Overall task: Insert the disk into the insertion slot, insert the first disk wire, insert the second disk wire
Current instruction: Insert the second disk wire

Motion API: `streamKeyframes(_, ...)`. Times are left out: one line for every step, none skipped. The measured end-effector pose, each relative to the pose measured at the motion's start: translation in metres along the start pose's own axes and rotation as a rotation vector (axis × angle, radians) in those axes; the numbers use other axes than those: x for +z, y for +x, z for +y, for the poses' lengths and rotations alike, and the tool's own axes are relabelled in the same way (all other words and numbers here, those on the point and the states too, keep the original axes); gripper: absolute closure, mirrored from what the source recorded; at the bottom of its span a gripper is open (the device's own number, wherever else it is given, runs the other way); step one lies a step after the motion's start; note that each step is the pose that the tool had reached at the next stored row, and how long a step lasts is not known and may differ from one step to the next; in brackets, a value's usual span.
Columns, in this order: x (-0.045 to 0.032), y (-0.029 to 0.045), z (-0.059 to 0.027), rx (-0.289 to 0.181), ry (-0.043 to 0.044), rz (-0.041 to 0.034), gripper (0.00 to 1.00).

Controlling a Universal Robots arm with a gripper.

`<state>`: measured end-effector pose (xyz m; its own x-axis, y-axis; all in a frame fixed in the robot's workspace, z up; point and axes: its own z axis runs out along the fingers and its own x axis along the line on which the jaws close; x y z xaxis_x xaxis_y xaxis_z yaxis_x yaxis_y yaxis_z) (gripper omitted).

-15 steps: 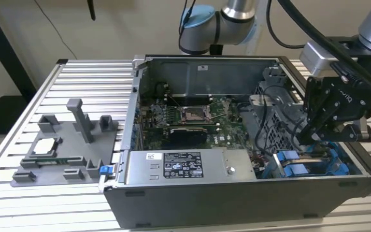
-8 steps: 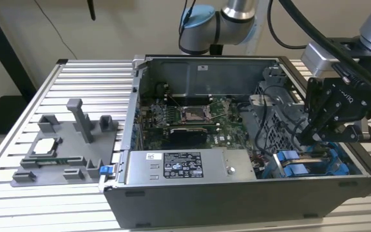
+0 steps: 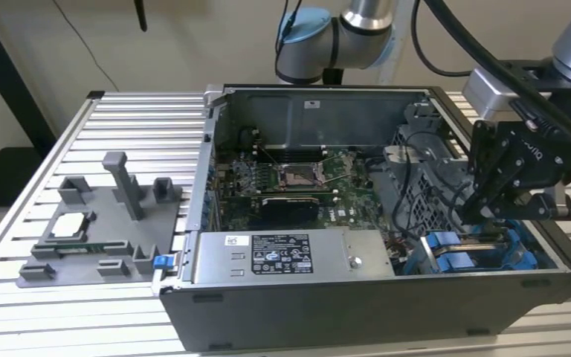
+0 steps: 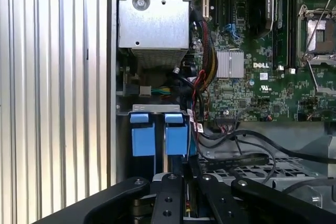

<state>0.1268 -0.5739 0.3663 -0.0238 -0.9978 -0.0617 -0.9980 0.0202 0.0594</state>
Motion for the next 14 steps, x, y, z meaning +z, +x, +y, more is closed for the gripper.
streamKeyframes(0.0009, 0.0001, -0.0002, 0.000, 0.0000, 0.0000, 1.00)
streamKeyframes(0.0018, 0.0001, -0.0007, 0.000, 0.0000, 0.0001, 1.00)
streamKeyframes(0.0028, 0.0001, -0.0012, 0.000, 0.0000, 0.0002, 1.00)
streamKeyframes(0.0039, 0.0002, -0.0017, 0.000, -0.0001, 0.0002, 1.00)
streamKeyframes(0.0049, 0.0002, -0.0023, 0.000, 0.0000, 0.0001, 1.00)
streamKeyframes(0.0060, 0.0003, -0.0031, 0.000, 0.0000, 0.0001, 1.00)
streamKeyframes(0.0070, 0.0003, -0.0040, 0.000, 0.0000, 0.0002, 1.00)
streamKeyframes(0.0079, 0.0004, -0.0051, 0.000, 0.0000, 0.0001, 1.00)
streamKeyframes(0.0086, 0.0004, -0.0064, 0.000, 0.0000, 0.0002, 1.00)
streamKeyframes(0.0092, 0.0004, -0.0077, 0.000, 0.0000, 0.0003, 1.00)
streamKeyframes(0.0099, 0.0004, -0.0090, 0.000, 0.0000, 0.0002, 1.00)
streamKeyframes(0.0104, 0.0004, -0.0101, 0.000, 0.0000, 0.0001, 1.00)
streamKeyframes(0.0109, 0.0004, -0.0111, 0.000, 0.0000, 0.0001, 1.00)
streamKeyframes(0.0111, 0.0004, -0.0116, 0.000, 0.0000, 0.0002, 1.00)
